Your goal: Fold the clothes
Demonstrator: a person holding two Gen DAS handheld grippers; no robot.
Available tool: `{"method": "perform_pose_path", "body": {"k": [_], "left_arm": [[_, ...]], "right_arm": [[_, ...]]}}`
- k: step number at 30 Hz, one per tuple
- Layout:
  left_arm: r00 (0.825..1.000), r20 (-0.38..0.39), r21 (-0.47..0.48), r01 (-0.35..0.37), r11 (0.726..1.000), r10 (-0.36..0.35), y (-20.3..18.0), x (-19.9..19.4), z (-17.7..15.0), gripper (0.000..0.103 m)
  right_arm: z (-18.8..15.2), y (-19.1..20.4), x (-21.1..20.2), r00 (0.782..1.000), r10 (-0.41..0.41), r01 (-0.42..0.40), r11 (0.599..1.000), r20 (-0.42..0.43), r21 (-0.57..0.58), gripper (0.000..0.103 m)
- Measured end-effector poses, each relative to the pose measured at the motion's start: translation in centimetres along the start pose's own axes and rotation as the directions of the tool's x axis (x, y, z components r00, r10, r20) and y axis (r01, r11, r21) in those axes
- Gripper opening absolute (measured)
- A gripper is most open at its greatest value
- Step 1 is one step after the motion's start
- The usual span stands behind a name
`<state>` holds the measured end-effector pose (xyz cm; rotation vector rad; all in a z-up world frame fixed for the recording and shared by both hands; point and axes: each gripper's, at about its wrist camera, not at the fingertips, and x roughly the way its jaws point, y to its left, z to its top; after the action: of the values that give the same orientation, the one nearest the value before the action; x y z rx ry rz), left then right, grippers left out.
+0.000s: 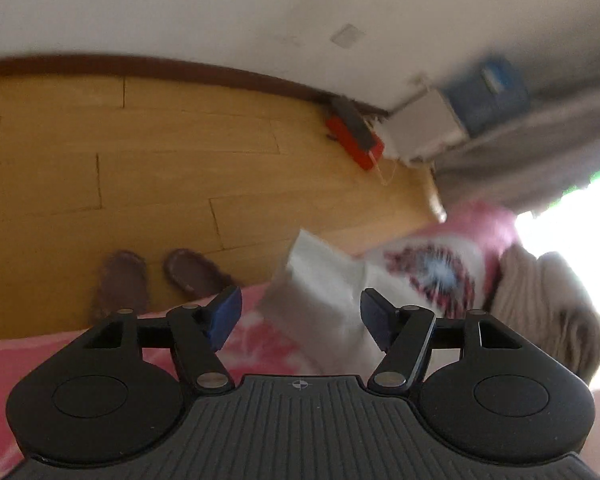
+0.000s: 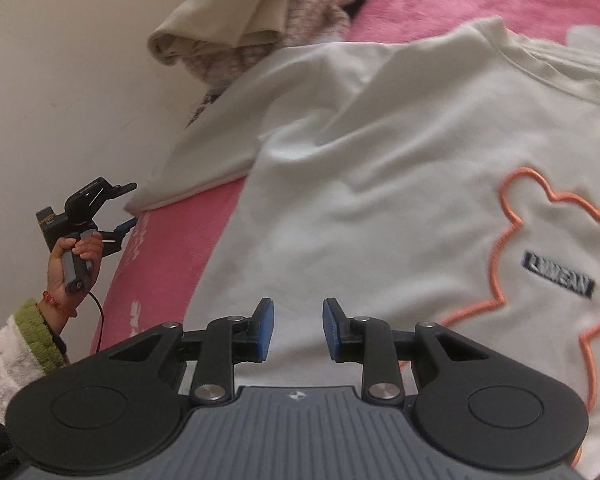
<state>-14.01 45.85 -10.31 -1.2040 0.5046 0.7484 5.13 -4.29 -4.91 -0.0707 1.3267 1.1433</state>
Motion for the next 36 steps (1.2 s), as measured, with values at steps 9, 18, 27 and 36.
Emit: {"method": "perform_pose_path", "body": {"k": [9,18,27,36], "left_arm": [[0.996,0.05,-0.017,0.076,0.997,-0.075,-2.1,1.1,1.4,0.006],[0.942,0.303,0.187,0.091,0.978,-0.146,-9.3,-7.6,2.4,0.005],[0.658,-0.273,0.572,0.697,0.432,-0.701,-23.8,-19.4,-9.9,0.006],[0.481,-0.818,0.453,0.876,0.164,-0.315,-22.3,-17.1,-26.4,0.006]], "right_arm": [[-1.3,-1.3,-1.5,0.999,-0.023,0.021,0.999,0.03,0.044,0.03],[-2.2,-3.9,-2.8,0.998,-0.025,0.016,0.992,0.066,0.123,0.03],[-3.2,-6.9,-6.8,0.982,-0.027,-0.014,0.977,0.185,0.215,0.031],[-4.4,-8.5,-9.3,0.978,-0.01,-0.038,0.974,0.21,0.223,0.032]]}}
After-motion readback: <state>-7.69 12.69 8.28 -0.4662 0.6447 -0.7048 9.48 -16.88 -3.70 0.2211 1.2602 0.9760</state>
